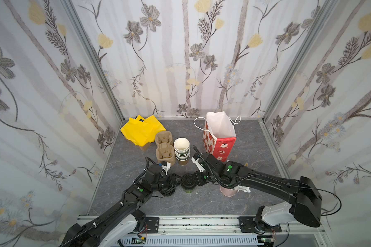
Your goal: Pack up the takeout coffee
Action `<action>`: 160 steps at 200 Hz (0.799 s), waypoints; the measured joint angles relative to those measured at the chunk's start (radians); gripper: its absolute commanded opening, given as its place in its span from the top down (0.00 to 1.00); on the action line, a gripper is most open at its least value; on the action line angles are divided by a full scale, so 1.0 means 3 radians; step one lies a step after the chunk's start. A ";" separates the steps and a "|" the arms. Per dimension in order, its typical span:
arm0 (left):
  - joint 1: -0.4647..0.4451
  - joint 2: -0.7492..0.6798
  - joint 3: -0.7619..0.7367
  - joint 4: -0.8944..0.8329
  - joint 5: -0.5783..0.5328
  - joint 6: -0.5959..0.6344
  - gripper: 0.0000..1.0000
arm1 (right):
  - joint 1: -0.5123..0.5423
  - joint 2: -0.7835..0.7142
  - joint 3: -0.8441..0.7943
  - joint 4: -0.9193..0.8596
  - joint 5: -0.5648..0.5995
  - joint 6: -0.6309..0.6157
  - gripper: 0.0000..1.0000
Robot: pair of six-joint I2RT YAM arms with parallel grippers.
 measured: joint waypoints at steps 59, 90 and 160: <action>-0.0006 0.0069 -0.0032 0.0089 0.0024 0.0003 0.62 | -0.0001 0.0109 -0.0014 0.0037 0.0018 0.0008 0.81; -0.0009 0.0076 -0.0066 0.0156 0.0038 0.0005 0.64 | -0.0006 0.0122 -0.0014 0.0053 0.0039 0.0024 0.80; -0.0022 0.0047 -0.0074 0.0182 0.0046 0.0001 0.59 | -0.0004 -0.0193 0.0216 -0.0025 0.0062 -0.0071 0.53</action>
